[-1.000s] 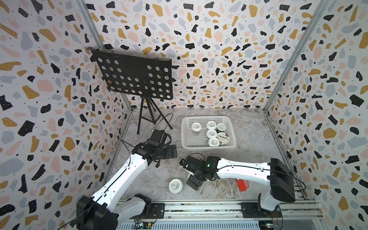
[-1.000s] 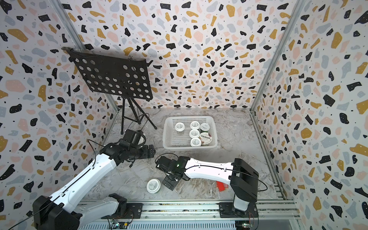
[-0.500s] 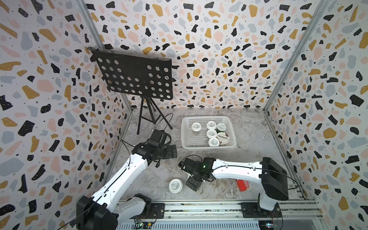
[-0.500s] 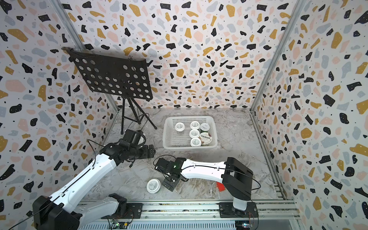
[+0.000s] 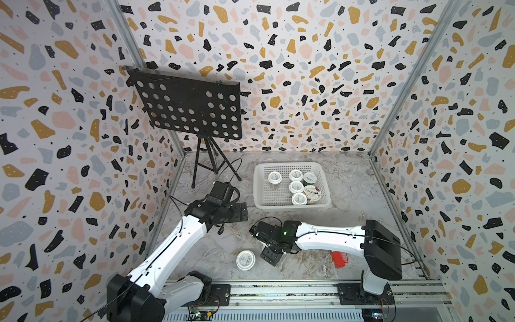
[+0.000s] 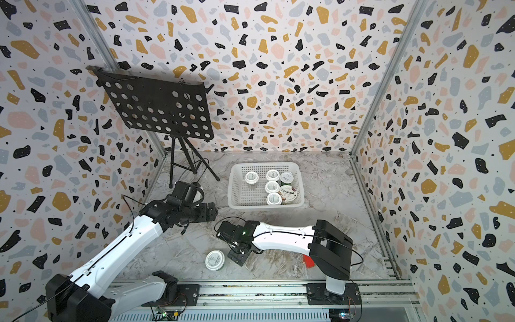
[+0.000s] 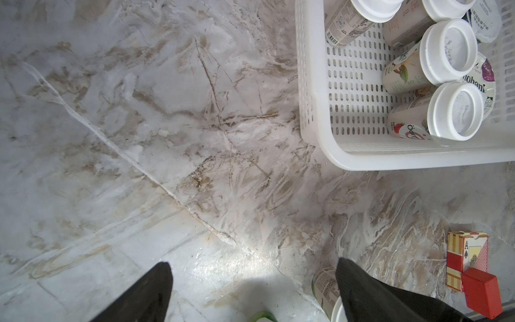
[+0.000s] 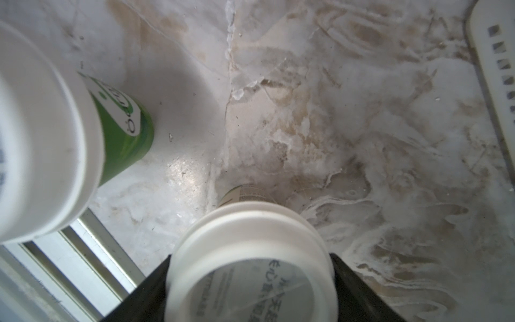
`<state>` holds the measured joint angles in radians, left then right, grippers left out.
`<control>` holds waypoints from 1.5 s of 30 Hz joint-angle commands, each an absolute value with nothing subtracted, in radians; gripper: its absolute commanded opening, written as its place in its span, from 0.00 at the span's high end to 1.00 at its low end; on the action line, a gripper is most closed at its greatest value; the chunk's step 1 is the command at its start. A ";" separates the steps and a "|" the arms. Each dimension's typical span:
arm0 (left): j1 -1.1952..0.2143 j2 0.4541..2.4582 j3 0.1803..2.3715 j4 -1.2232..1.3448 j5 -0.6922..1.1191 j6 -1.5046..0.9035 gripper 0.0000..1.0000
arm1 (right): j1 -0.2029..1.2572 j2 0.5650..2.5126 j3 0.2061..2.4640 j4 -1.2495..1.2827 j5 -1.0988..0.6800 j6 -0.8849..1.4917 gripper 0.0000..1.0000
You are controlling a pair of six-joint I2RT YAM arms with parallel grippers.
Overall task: Put the yogurt in the basket
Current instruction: Pick up the yogurt from the center of the board, then place the yogurt in the basket.
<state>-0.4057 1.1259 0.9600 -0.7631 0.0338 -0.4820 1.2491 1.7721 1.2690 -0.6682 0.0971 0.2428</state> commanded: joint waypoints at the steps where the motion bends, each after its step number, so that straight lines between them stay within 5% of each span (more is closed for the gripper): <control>1: -0.402 1.108 0.944 -0.767 0.013 -0.469 0.05 | 1.250 1.761 1.294 -0.676 0.094 0.244 0.20; 15: -0.396 1.109 0.951 -0.769 0.006 -0.470 0.05 | 1.233 1.689 1.310 -0.714 0.144 0.259 0.21; 30: -0.386 1.122 0.981 -0.765 0.028 -0.484 0.04 | 0.976 1.627 1.580 -0.860 0.210 0.122 0.20; 45: -0.386 1.203 0.996 -0.741 0.054 -0.480 0.05 | 0.778 1.963 1.896 -0.847 0.139 0.076 0.21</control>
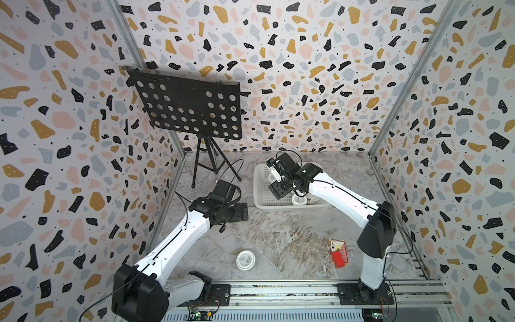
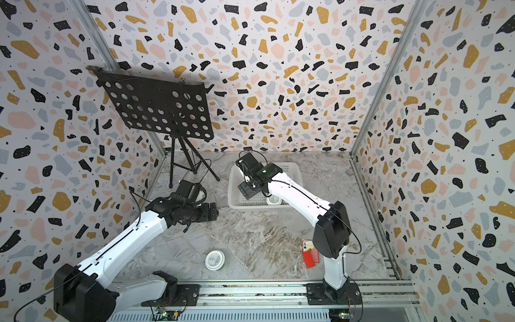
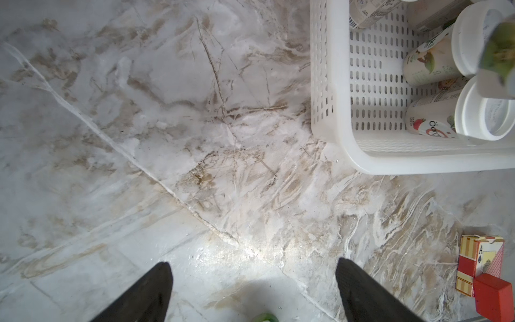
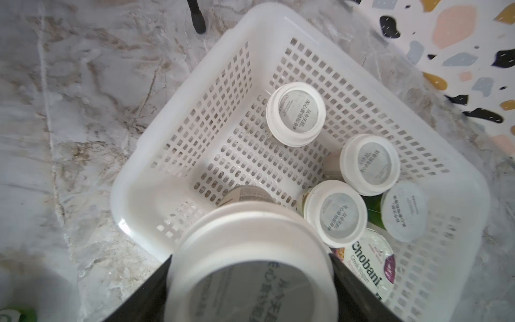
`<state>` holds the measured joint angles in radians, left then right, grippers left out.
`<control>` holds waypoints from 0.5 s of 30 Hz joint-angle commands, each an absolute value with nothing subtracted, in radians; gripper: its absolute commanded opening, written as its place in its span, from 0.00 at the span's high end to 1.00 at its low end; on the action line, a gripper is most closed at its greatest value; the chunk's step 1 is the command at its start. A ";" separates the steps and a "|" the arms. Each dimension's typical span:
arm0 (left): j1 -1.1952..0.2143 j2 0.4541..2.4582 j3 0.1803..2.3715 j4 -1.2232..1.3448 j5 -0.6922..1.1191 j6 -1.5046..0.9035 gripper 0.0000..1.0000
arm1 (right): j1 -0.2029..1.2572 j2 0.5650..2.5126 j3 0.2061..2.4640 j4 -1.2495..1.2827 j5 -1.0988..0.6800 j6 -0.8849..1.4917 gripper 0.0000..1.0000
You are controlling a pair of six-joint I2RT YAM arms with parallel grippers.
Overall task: Put the yogurt in the basket
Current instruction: Place the yogurt in the basket.
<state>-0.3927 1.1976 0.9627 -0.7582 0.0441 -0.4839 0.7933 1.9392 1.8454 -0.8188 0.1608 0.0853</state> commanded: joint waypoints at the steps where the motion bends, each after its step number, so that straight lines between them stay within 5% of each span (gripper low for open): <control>1: -0.387 1.206 0.996 -0.741 0.054 -0.481 0.05 | 0.774 1.981 1.907 -0.846 0.133 0.078 0.21; 15: -0.378 1.217 0.990 -0.738 0.060 -0.475 0.05 | 0.738 2.143 1.976 -0.818 0.101 0.092 0.20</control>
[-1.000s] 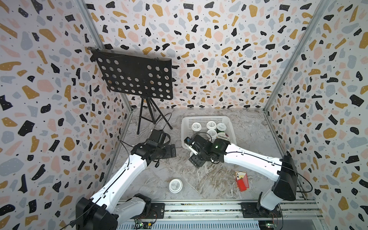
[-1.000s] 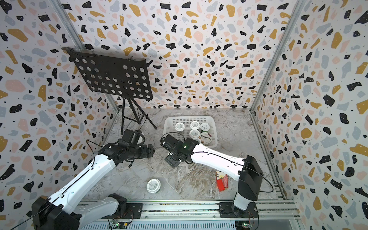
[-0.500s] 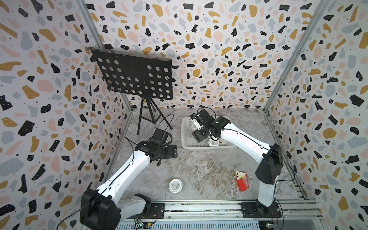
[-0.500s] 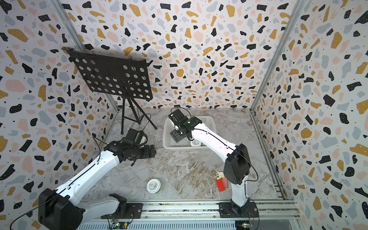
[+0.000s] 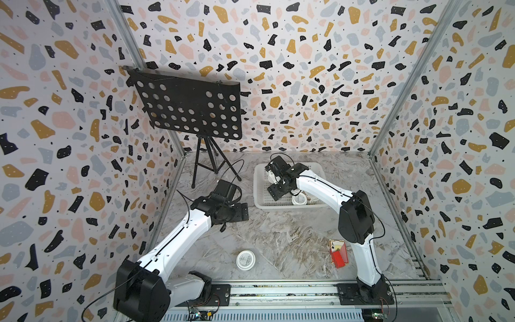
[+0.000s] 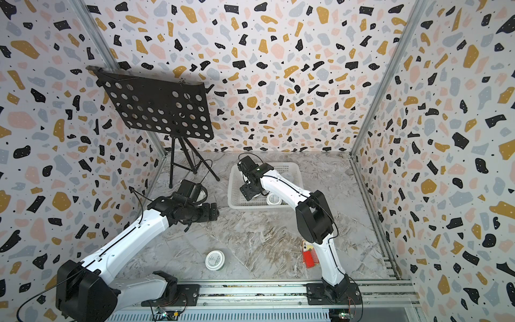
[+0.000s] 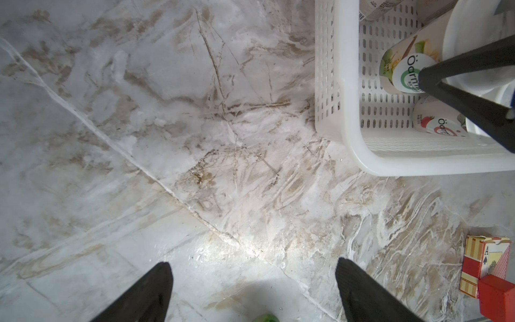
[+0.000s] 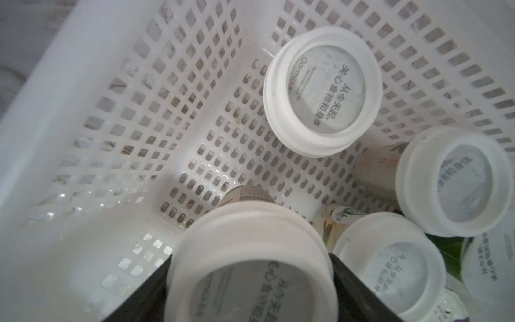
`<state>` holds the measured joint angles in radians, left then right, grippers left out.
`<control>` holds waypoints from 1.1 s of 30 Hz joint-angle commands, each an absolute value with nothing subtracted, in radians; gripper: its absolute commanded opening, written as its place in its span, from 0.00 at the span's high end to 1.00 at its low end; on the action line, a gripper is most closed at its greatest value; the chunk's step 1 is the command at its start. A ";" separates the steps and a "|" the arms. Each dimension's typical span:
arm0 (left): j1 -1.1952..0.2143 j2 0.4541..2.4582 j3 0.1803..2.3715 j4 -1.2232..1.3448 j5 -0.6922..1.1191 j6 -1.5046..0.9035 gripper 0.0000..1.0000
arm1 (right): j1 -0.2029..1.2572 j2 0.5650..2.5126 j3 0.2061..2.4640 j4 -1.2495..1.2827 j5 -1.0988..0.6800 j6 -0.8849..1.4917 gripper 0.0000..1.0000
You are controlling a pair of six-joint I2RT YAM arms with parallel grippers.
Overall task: Put the yogurt in the basket
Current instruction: Place the yogurt in the basket.
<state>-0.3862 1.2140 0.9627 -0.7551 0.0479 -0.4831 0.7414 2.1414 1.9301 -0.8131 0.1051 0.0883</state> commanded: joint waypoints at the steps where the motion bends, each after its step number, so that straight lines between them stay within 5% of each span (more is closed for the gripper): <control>1: -0.377 1.216 0.991 -0.738 0.060 -0.475 0.05 | 0.738 2.150 1.982 -0.818 0.101 0.092 0.20; 24: -0.368 1.214 0.988 -0.736 0.066 -0.472 0.05 | 0.733 2.260 2.046 -0.821 0.108 0.083 0.15; 33: -0.364 1.207 0.986 -0.736 0.066 -0.471 0.05 | 0.733 2.249 2.085 -0.863 0.103 0.080 0.05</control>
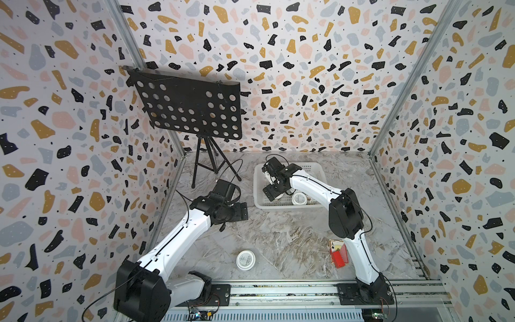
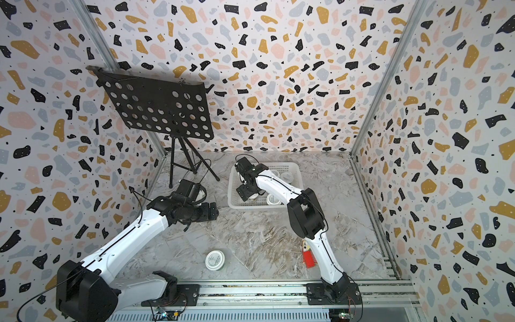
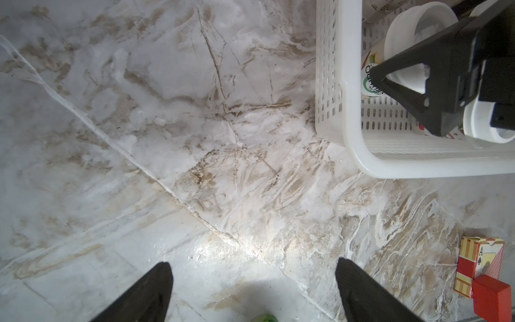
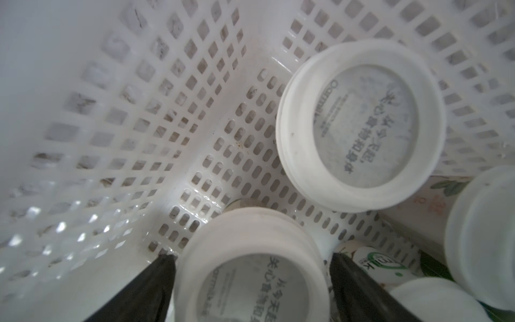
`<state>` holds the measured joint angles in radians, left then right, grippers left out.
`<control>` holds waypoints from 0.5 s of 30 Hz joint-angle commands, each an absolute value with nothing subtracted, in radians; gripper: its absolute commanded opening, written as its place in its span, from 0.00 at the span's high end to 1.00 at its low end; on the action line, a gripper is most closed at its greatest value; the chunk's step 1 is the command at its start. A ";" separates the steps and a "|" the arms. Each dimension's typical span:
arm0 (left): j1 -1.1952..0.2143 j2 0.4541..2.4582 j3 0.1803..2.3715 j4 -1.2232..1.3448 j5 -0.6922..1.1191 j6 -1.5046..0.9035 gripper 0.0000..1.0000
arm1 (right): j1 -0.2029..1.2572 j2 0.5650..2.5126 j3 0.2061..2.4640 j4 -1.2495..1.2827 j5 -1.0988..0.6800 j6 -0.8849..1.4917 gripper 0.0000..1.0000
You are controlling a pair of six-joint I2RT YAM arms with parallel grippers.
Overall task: Put the yogurt in the basket
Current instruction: Place the yogurt in the basket.
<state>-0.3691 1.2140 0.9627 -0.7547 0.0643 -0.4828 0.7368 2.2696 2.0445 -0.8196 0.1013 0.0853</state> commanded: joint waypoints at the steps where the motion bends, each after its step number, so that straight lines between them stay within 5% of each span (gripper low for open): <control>1: -0.363 1.206 0.986 -0.736 0.066 -0.472 0.05 | 0.733 2.238 2.085 -0.863 0.102 0.078 0.04; 15: -0.359 1.190 0.980 -0.734 0.077 -0.471 0.05 | 0.734 2.054 1.991 -0.859 0.073 0.099 0.04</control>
<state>-0.3653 1.2083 0.9627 -0.7547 0.0696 -0.4828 0.7368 2.1654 2.0144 -0.8520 0.0830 0.0883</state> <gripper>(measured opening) 0.951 0.966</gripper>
